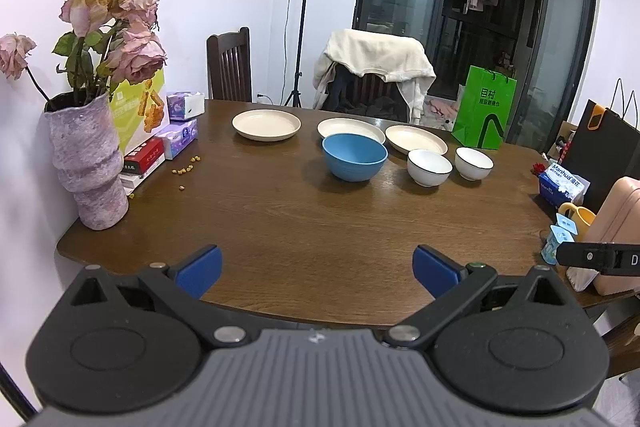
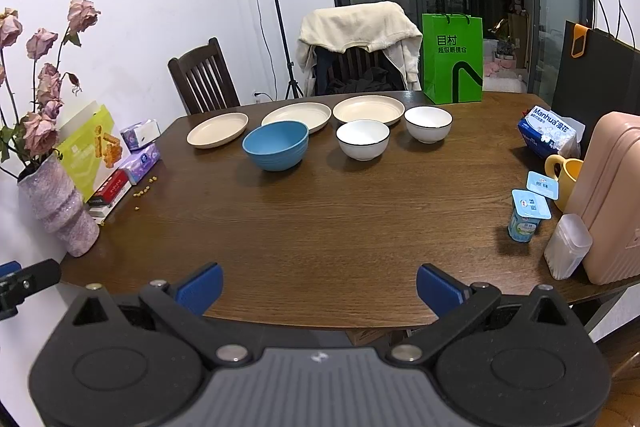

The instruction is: Organize plates and bowls

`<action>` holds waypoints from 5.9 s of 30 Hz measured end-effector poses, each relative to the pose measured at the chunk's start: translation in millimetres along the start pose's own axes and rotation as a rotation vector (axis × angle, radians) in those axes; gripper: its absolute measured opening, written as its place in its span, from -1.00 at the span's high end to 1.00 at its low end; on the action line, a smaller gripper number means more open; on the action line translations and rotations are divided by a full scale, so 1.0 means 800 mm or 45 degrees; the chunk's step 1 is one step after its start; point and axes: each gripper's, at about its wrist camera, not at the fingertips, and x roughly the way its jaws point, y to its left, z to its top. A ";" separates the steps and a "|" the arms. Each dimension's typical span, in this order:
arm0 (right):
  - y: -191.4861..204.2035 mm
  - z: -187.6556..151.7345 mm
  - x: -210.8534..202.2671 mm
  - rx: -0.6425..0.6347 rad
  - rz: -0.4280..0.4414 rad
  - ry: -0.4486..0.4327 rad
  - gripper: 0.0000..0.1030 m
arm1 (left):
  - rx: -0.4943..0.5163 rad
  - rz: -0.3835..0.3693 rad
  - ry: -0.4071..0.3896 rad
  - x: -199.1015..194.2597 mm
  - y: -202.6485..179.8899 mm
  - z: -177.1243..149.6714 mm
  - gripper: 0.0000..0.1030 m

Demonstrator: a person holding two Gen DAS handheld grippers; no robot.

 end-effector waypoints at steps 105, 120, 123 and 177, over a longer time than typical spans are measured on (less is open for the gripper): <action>0.019 0.143 0.171 -0.036 0.010 0.046 -1.00 | -0.014 -0.021 0.036 0.182 0.014 0.135 -1.00; 0.061 0.211 0.279 -0.082 0.055 0.103 -1.00 | -0.070 -0.012 0.063 0.280 0.055 0.187 -1.00; 0.073 0.223 0.297 -0.098 0.064 0.105 -1.00 | -0.078 0.010 0.068 0.293 0.061 0.197 -1.00; 0.148 0.377 0.533 -0.218 0.163 0.283 -1.00 | -0.300 0.320 0.145 0.477 0.133 0.298 -1.00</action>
